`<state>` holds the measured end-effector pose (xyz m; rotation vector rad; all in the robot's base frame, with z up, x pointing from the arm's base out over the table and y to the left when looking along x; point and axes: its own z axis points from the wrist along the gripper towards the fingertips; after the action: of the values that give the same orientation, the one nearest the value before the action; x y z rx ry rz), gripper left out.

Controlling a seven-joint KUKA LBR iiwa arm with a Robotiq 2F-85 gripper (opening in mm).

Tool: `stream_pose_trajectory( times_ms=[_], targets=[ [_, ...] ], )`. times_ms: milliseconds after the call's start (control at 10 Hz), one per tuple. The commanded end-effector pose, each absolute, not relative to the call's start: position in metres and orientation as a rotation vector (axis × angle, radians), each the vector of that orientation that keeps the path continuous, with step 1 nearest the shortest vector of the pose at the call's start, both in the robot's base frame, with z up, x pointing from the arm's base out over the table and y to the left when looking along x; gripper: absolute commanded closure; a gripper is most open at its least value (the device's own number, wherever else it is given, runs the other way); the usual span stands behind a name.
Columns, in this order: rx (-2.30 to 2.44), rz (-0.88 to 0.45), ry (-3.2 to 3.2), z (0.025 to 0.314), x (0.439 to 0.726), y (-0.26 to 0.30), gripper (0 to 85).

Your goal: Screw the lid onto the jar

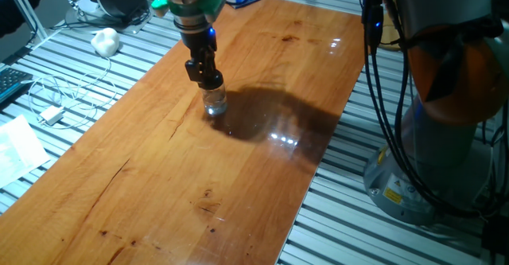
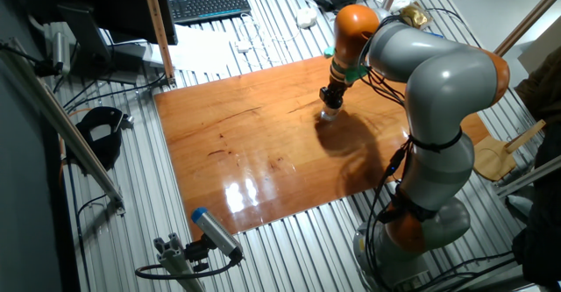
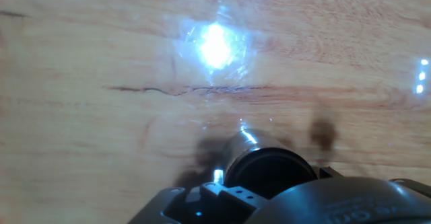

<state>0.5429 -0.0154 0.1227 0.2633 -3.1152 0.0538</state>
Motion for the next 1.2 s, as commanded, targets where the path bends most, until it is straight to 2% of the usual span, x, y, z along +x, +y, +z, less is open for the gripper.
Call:
stream_pose_trajectory(
  times_ms=[0,300,400,1100],
  targets=[
    [0.24,0.058,-3.117,0.1228,0.5428,-0.0154,34.0],
    [0.1,0.066,-3.115,0.1225,0.5419,-0.0163,34.0],
    [0.067,0.062,-3.12,0.1217,0.5408,-0.0177,51.0],
    [-0.136,0.058,-3.126,0.122,0.5395,-0.0192,51.0]
  ],
)
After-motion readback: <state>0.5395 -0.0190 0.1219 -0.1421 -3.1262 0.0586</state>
